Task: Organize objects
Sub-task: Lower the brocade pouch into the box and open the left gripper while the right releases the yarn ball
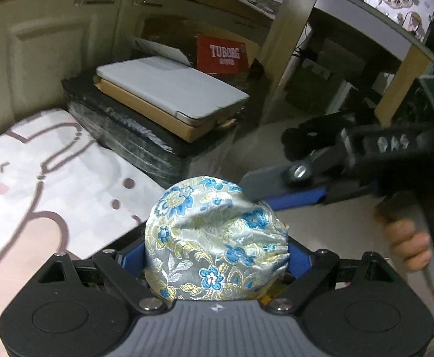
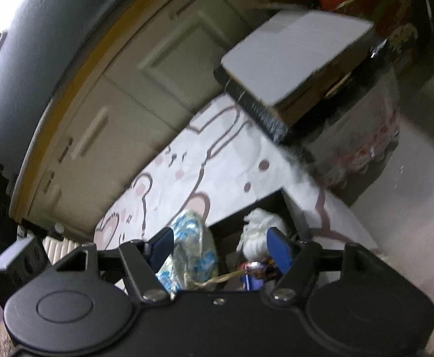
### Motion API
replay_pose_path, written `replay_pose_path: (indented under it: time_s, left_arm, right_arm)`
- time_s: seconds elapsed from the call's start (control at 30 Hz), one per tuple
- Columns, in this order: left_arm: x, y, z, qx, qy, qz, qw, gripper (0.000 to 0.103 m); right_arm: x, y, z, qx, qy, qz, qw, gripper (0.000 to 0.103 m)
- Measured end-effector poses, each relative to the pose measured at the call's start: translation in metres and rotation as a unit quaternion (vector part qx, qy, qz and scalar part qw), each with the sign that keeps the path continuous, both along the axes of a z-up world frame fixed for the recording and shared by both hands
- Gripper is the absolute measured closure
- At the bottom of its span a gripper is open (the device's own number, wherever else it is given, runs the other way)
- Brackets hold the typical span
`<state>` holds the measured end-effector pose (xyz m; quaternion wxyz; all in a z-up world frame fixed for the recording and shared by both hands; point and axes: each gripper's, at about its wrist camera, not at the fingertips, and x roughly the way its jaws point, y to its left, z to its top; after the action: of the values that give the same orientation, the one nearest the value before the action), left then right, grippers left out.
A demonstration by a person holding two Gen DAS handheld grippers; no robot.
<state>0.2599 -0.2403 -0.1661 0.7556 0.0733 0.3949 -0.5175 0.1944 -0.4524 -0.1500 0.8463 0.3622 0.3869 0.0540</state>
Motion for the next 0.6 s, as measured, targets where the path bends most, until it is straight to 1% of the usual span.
replay_pose_path:
  time_s: [0.03, 0.07, 0.1, 0.13, 0.17, 0.23, 0.33, 0.4, 0.5, 0.6]
  left_arm:
    - [0.001, 0.000, -0.002, -0.003, 0.008, 0.000, 1.0000, 0.012]
    - [0.003, -0.001, -0.004, -0.004, 0.016, 0.000, 0.9999, 0.012]
    - [0.005, -0.001, -0.007, -0.002, 0.027, 0.000, 0.9996, 0.012]
    - [0.006, -0.002, -0.010, 0.003, 0.035, 0.001, 0.9994, 0.011]
    - [0.007, -0.002, -0.014, 0.010, 0.039, 0.002, 0.9992, 0.010]
    - [0.007, -0.003, -0.019, 0.026, 0.040, 0.001, 0.9989, 0.007]
    - [0.007, -0.003, -0.027, 0.070, 0.044, 0.001, 0.9966, 0.006]
    - [0.007, 0.000, -0.034, 0.092, 0.055, -0.003, 0.9943, 0.006]
    - [0.008, 0.005, -0.036, 0.098, 0.065, -0.009, 0.9930, 0.006]
    - [0.010, 0.009, -0.035, 0.097, 0.074, -0.011, 0.9924, 0.006]
  right_arm:
    - [0.001, 0.002, -0.003, 0.004, 0.002, 0.004, 1.000, 0.035]
    - [0.002, 0.005, -0.005, 0.006, 0.001, 0.010, 1.000, 0.048]
    - [0.003, 0.007, -0.006, 0.006, 0.001, 0.017, 1.000, 0.056]
    - [0.004, 0.010, -0.007, 0.003, 0.005, 0.023, 1.000, 0.070]
    - [0.006, 0.013, -0.007, -0.005, 0.012, 0.025, 1.000, 0.076]
    - [0.009, 0.021, -0.010, -0.025, 0.023, 0.036, 0.999, 0.078]
    - [0.014, 0.032, -0.015, -0.056, 0.036, 0.051, 0.996, 0.088]
    - [0.016, 0.037, -0.018, -0.074, 0.038, 0.055, 0.995, 0.090]
    - [0.017, 0.044, -0.016, -0.099, 0.033, 0.065, 0.992, 0.090]
    - [0.021, 0.048, -0.020, -0.103, 0.044, 0.076, 0.991, 0.091]
